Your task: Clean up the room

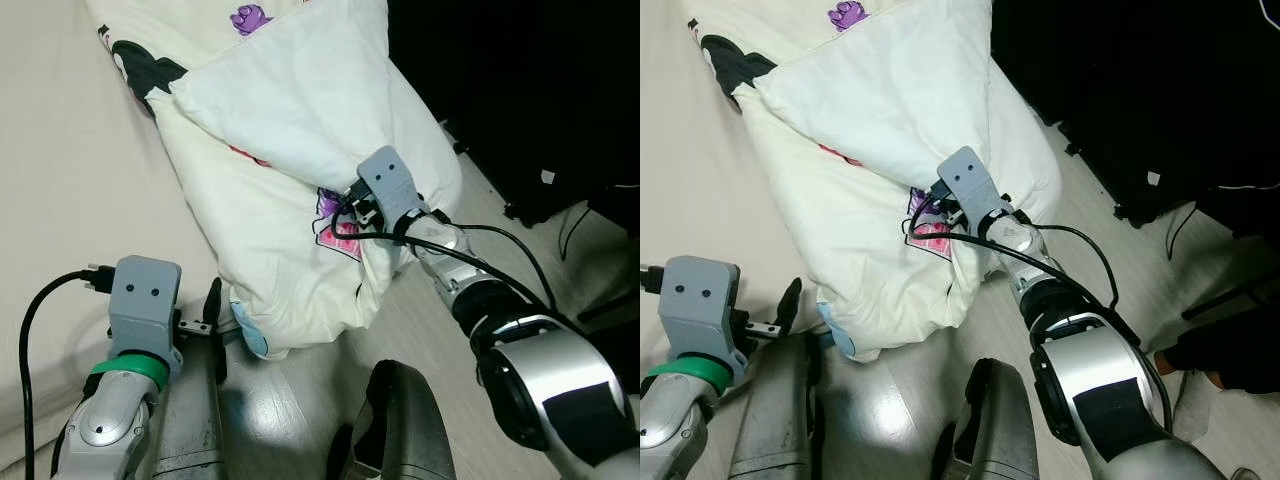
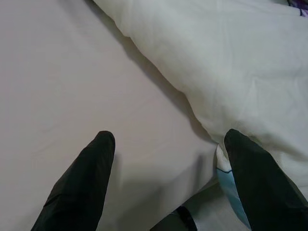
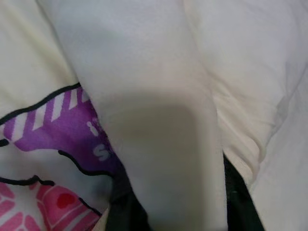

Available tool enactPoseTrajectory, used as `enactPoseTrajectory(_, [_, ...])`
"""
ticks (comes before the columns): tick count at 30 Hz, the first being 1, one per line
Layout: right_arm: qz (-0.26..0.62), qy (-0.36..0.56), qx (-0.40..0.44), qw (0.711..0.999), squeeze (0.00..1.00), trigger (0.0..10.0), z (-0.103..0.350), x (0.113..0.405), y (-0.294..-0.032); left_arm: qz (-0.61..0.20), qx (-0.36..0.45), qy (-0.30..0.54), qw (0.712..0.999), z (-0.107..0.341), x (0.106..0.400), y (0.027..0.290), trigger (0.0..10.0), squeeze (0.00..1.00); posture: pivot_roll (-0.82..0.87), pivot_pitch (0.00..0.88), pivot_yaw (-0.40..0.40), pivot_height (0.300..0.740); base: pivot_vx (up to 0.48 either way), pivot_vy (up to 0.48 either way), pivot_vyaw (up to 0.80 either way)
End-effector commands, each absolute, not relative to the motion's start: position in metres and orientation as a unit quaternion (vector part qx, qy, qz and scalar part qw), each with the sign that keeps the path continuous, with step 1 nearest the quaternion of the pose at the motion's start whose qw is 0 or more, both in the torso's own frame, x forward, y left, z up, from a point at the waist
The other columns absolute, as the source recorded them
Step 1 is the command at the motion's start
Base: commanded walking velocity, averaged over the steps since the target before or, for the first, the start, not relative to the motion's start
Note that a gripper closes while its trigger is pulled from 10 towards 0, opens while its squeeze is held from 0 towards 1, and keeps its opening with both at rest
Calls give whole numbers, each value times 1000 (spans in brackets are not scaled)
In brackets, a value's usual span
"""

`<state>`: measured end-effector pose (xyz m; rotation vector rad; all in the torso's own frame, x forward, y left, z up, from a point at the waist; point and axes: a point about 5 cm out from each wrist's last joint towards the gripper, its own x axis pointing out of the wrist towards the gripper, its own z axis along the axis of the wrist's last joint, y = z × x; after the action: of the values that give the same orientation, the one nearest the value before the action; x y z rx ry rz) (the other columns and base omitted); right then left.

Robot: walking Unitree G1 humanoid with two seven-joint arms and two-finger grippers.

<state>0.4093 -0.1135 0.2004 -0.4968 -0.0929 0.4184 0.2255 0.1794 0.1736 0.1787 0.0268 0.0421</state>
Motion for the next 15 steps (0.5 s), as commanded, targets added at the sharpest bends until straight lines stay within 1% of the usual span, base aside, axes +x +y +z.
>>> enactPoseTrajectory(1, [191, -27, -250, 949, 0, 0, 195, 409, -126, 16, 85, 30, 996, 166, 225, 177, 10000, 0, 391, 329, -157, 550, 0, 0, 0])
enactPoseTrajectory(4, [192, -35, -263, 945, 0, 0, 198, 410, -127, 11, 81, 29, 996, 166, 227, 174, 10000, 0, 381, 324, -157, 550, 0, 0, 0])
enactPoseTrajectory(5, [174, -49, -272, 945, 0, 0, 205, 411, -135, 2, 76, 27, 997, 164, 232, 168, 10000, 0, 339, 306, -163, 550, 0, 0, 0])
enactPoseTrajectory(7, [159, -55, -267, 949, 0, 0, 208, 412, -140, -3, 73, 26, 997, 163, 234, 166, 10000, 0, 339, 306, -163, 550, 0, 0, 0])
enactPoseTrajectory(8, [131, -61, -246, 958, 0, 0, 211, 413, -149, -9, 70, 24, 997, 163, 237, 163, 10000, 0, 328, 301, -163, 550, 0, 0, 0])
enactPoseTrajectory(10, [131, -61, -246, 958, 0, 0, 211, 413, -149, -9, 70, 24, 997, 163, 237, 163, 10000, 0, 328, 301, -163, 550, 0, 0, 0])
enactPoseTrajectory(12, [73, -66, -203, 974, 0, 0, 212, 412, -167, -22, 65, 22, 997, 163, 242, 156, 10000, 0, 289, 285, -152, 550, 0, 0, 0])
enactPoseTrajectory(13, [-40, -69, -136, 988, 0, 0, 198, 403, -205, -51, 59, 18, 997, 163, 252, 144, 10000, 0, 264, 276, -142, 550, 0, 0, 0])
enactPoseTrajectory(14, [-75, -68, -109, 989, 0, 0, 190, 397, -217, -62, 57, 16, 996, 163, 256, 140, 10000, 0, 244, 271, -135, 550, 0, 0, 0])
enactPoseTrajectory(15, [-93, -67, -94, 989, 0, 0, 186, 394, -223, -68, 55, 15, 996, 163, 258, 138, 10000, 0, 244, 271, -135, 550, 0, 0, 0])
